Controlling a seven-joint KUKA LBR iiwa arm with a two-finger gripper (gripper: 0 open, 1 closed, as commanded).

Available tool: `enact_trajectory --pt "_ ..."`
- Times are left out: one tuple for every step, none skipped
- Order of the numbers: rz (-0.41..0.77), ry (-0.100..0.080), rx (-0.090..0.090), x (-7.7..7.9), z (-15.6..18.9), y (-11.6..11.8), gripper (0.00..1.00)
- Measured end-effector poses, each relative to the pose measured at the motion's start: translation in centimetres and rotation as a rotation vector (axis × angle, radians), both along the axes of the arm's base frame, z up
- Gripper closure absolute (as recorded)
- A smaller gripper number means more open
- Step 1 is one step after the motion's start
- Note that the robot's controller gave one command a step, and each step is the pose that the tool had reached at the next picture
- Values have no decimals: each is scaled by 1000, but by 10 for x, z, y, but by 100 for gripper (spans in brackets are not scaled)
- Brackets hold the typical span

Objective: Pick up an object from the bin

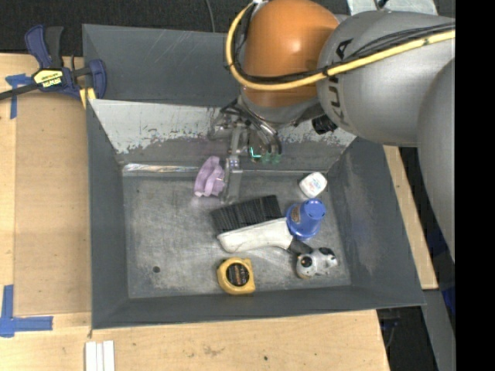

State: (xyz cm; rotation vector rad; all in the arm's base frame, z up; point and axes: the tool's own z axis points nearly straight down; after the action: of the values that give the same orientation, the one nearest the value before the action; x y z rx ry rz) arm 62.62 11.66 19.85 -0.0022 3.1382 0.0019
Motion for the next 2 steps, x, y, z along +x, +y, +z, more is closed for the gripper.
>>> enact_trajectory --pt "-235 -4 3 -20 -122 14 100" --pt "-234 -4 2 -20 -121 13 100"
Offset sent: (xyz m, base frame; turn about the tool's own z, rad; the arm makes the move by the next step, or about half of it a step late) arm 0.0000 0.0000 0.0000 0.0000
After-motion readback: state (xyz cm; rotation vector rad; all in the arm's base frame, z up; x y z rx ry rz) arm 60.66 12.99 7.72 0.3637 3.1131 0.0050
